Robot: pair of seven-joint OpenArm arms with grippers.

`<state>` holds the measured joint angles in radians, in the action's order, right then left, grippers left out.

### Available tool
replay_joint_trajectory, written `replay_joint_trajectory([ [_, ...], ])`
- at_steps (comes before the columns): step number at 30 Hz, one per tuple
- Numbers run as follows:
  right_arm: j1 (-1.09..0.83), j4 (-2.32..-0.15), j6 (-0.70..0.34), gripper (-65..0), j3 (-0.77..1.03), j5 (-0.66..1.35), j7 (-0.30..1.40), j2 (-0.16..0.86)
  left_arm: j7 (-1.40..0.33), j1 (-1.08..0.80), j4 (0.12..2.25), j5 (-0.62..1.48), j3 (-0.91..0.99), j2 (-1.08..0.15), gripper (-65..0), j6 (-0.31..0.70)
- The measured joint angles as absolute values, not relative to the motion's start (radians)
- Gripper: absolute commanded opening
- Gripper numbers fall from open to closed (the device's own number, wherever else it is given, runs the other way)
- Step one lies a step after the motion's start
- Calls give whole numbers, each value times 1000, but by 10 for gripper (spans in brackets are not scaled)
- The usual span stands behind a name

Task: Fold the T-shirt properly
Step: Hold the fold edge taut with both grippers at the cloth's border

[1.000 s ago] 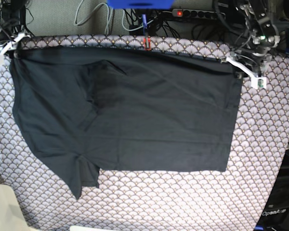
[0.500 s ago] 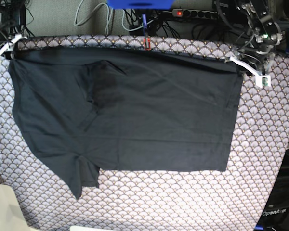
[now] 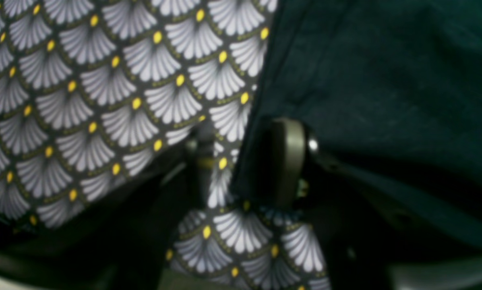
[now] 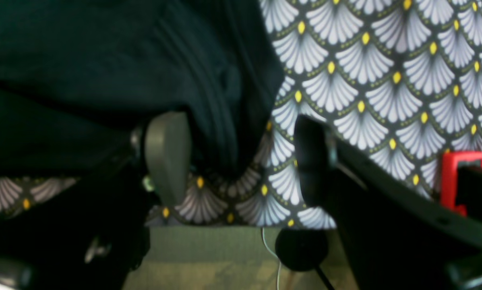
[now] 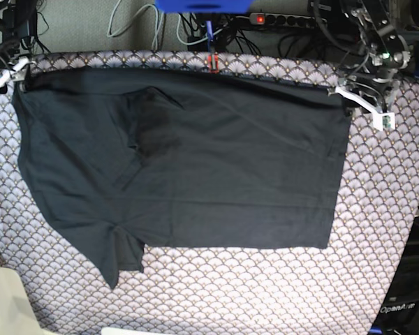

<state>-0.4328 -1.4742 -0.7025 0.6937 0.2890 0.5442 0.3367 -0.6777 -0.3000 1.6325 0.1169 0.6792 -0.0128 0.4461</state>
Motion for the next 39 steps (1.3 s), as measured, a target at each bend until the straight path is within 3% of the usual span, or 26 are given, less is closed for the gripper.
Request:
replay_joint_trajectory([
  [24,-394,-1479,-702,-235,777,292,540,316,-678,-270,1633,117,736,-2,-379,446],
  [39,-509,-1685,-703,-235,778,289,550,240,-681,-265,1633,117,736,-2,-379,446],
])
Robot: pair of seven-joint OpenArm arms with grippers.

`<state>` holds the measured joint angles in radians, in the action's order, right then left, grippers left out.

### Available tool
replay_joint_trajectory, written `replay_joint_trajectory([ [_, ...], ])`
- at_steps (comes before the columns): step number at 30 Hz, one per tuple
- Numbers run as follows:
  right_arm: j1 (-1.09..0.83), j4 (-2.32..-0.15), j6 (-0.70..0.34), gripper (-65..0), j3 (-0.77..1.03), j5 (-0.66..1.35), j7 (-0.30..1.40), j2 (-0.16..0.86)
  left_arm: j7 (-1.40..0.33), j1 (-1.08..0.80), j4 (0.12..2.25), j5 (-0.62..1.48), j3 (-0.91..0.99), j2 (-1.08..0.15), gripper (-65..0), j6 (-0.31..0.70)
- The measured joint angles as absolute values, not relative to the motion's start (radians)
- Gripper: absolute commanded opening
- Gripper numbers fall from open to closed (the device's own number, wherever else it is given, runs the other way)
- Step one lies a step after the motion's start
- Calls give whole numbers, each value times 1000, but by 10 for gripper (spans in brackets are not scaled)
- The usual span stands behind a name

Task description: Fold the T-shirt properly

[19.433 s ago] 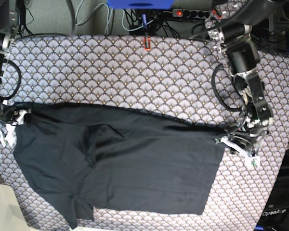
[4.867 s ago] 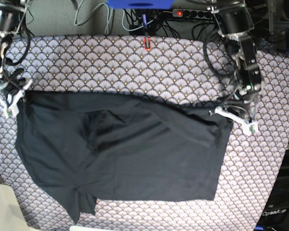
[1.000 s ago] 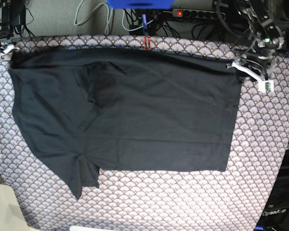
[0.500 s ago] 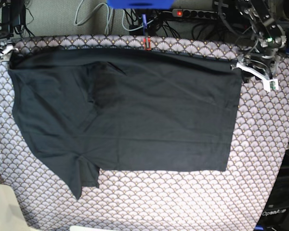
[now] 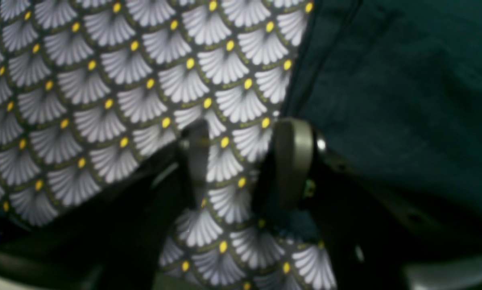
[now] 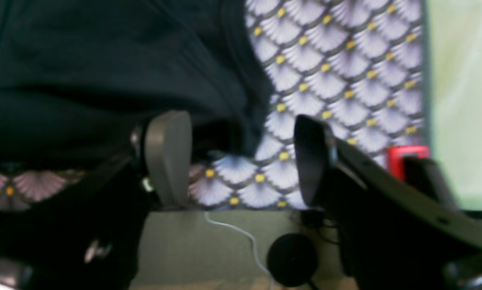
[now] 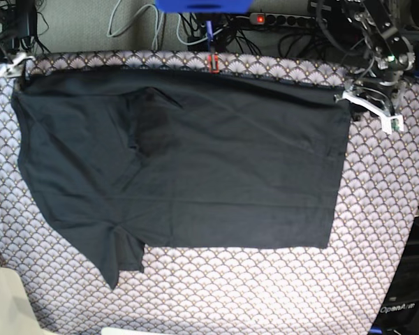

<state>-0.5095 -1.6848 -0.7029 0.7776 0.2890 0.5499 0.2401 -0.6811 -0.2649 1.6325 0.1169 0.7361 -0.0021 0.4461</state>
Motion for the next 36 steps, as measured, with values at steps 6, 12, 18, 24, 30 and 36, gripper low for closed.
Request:
replay_joint_trajectory([
  [6,-503,-1812,-699,-235,733,289,550,216,-682,-265,1633,117,736,-2,-379,446],
  [12,-446,-1879,-702,-235,613,295,624,213,-685,-265,1633,116,736,-3,-379,446],
  [18,-402,-1880,-700,-235,496,287,727,215,-685,-269,1633,117,737,-2,-379,446],
  [24,-393,-1911,-701,-235,403,291,750,202,-685,-268,1633,117,737,-2,-379,446],
  [30,-394,-1940,-701,-235,382,289,789,173,-685,-268,1633,117,737,-2,-379,446],
  [36,-397,-1942,-699,-238,265,290,791,152,-684,-267,1631,117,737,6,-379,446],
])
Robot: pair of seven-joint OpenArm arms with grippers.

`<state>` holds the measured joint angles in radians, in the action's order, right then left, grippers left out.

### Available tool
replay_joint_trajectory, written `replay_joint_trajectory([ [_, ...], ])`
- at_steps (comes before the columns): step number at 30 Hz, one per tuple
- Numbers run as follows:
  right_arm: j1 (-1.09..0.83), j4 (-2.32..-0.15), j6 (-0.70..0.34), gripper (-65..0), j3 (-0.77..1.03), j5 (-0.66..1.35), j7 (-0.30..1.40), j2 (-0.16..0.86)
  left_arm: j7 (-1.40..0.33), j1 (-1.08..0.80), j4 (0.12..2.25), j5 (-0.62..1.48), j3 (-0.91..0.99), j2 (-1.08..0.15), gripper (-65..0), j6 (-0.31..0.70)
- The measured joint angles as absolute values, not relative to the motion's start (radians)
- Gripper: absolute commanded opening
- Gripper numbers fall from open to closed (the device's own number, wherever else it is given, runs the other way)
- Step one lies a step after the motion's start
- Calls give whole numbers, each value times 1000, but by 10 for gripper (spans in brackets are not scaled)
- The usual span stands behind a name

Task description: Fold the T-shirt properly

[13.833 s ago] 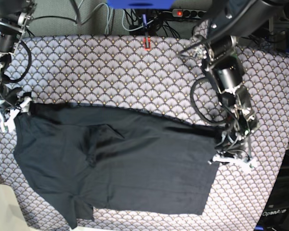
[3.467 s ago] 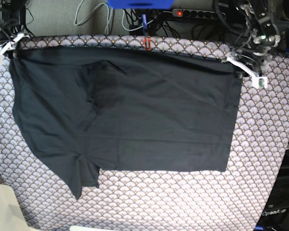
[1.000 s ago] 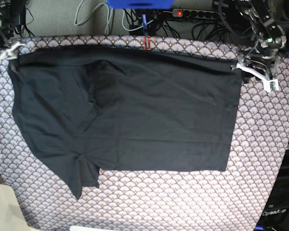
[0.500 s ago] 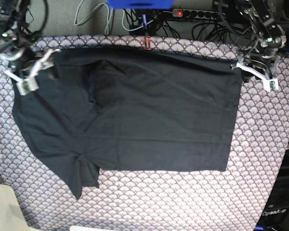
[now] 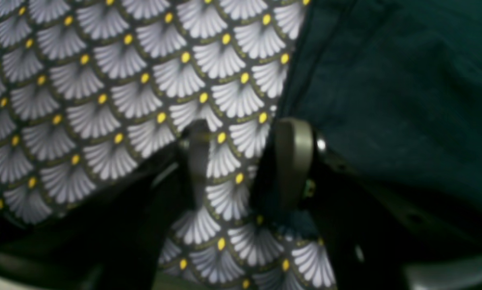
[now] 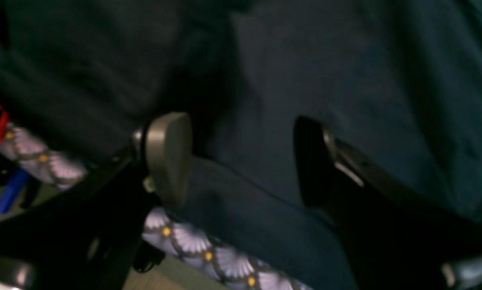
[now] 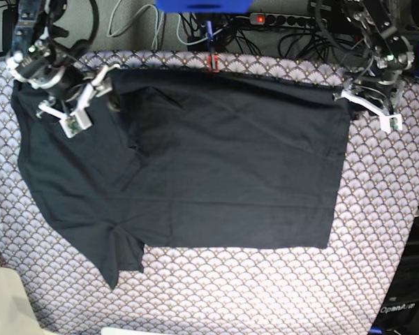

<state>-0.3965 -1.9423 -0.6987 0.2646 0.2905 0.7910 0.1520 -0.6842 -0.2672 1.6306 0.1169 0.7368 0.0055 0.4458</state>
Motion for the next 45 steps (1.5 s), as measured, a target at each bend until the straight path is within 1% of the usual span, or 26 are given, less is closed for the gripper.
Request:
replay_joint_trajectory([
  [4,-396,-1942,-699,-237,225,289,793,124,-685,-267,1631,117,737,12,-379,446],
  [14,-356,-1937,-699,-237,183,286,787,127,-685,-266,1631,116,737,11,-379,446],
  [23,-297,-1934,-699,-235,183,285,856,127,-685,-268,1631,116,737,11,-379,446],
  [32,-274,-1929,-700,-235,106,284,878,127,-685,-271,1631,117,737,12,-380,446],
  [39,-220,-1818,-699,-235,97,278,876,128,-685,-271,1631,116,737,11,-381,446],
  [45,-203,-1810,-699,-238,97,282,870,127,-685,-271,1631,116,737,11,-381,446],
])
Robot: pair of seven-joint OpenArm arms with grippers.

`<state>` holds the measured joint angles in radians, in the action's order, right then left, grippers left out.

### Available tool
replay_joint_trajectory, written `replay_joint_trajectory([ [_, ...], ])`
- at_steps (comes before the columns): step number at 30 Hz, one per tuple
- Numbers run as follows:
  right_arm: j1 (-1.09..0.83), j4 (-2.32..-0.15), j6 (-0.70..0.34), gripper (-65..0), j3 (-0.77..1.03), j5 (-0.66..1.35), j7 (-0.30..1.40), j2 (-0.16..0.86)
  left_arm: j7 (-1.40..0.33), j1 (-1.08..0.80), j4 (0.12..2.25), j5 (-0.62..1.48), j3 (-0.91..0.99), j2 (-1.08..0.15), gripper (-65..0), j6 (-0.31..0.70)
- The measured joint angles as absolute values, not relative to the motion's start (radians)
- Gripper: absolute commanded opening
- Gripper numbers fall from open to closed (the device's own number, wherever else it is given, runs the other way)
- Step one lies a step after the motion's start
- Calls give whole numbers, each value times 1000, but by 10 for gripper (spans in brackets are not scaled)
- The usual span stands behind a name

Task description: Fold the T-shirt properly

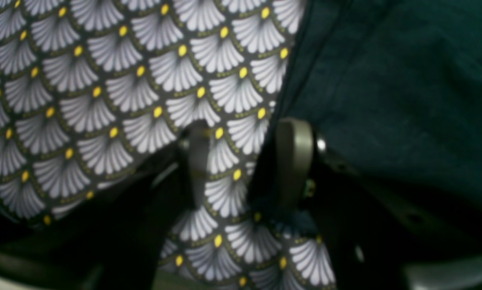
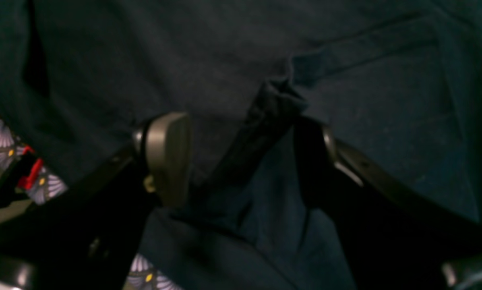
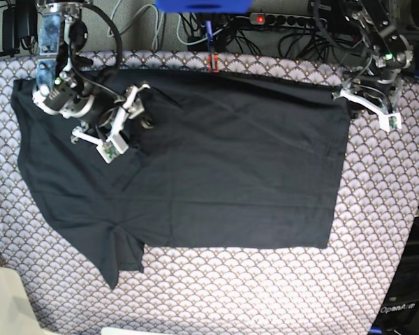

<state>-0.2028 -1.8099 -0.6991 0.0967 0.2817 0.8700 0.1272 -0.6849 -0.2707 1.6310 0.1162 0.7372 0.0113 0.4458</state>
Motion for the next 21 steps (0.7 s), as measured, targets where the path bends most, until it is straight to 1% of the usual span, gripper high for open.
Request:
replay_joint_trajectory([
  [8,-144,-1698,-700,-242,97,284,872,133,-685,-271,1631,116,737,11,-382,446],
  [10,-136,-1674,-699,-265,95,284,870,133,-685,-271,1631,116,737,11,-382,446],
  [11,-132,-1672,-699,-286,95,284,873,136,-685,-271,1631,117,737,12,-382,446],
  [13,-122,-1671,-699,-352,86,285,869,144,-685,-271,1631,117,737,12,-382,446],
  [19,-92,-1669,-699,-585,54,286,870,152,-685,-271,1631,117,737,12,-382,446],
  [21,-82,-1669,-699,-631,54,285,868,153,-685,-271,1631,117,737,11,-382,446],
])
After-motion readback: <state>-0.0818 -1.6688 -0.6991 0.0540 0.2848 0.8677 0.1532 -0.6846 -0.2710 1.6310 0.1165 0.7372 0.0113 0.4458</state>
